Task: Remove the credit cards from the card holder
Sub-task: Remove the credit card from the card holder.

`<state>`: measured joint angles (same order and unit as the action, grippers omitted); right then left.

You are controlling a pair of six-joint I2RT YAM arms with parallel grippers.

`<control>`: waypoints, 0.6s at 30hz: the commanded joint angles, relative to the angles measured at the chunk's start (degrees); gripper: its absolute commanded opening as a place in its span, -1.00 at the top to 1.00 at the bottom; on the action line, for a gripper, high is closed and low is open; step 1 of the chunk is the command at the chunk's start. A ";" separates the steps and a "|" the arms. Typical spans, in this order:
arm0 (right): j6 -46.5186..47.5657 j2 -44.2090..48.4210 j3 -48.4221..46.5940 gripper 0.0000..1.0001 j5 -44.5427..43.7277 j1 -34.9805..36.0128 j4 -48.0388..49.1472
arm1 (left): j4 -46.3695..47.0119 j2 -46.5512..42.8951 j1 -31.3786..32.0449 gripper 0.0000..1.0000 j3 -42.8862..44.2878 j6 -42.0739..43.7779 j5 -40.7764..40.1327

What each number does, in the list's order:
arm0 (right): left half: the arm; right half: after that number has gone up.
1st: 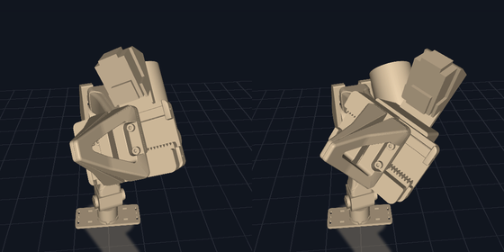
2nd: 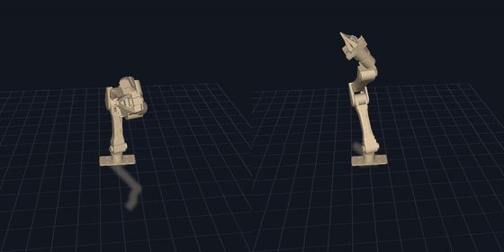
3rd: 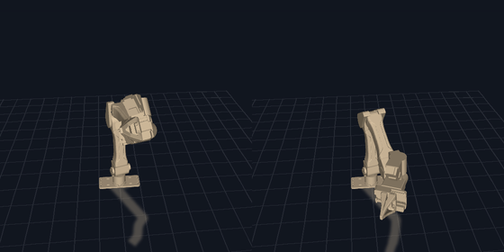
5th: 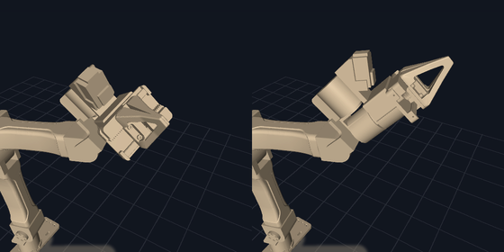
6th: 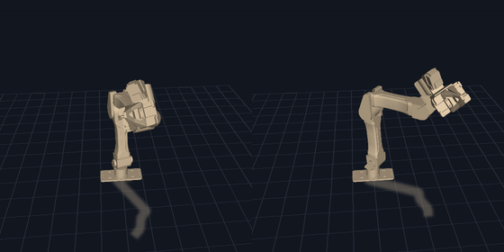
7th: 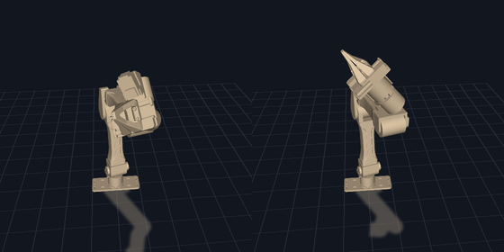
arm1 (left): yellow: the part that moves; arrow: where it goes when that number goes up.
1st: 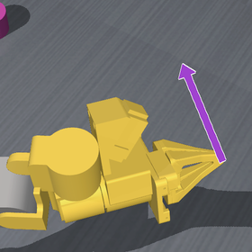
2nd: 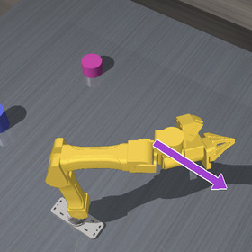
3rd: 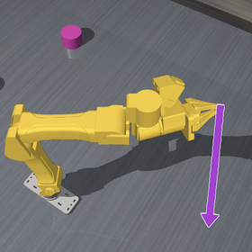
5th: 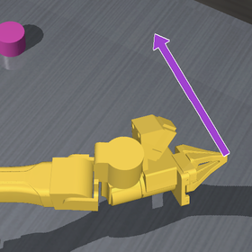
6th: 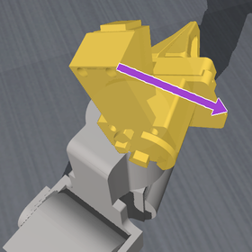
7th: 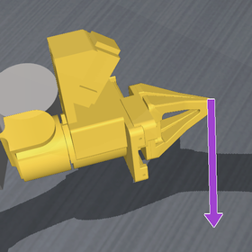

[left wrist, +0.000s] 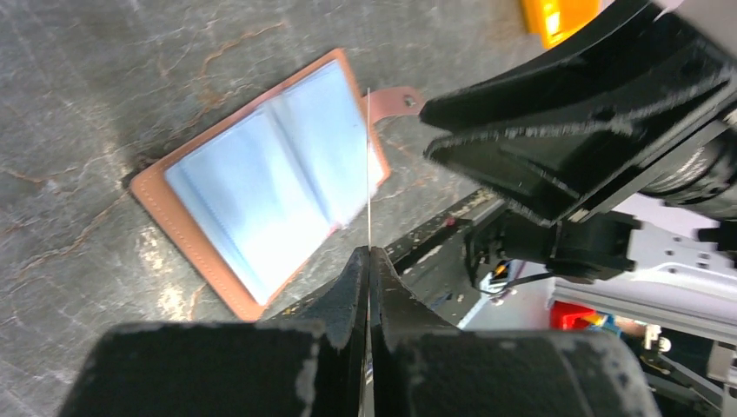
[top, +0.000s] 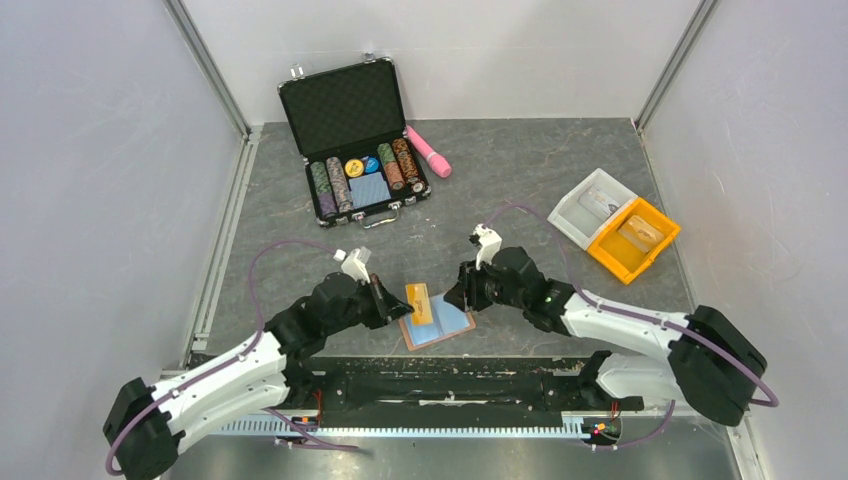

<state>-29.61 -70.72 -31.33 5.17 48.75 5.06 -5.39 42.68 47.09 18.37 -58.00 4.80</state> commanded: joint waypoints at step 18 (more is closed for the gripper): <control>-18.69 1.16 14.64 0.46 25.00 0.52 52.84 | 14.02 -13.76 -0.18 0.95 -2.71 -10.79 3.34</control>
<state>-45.89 -68.69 -17.98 28.16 49.01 47.51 3.86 29.50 47.00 17.15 -65.47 7.01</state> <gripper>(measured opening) 0.358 0.029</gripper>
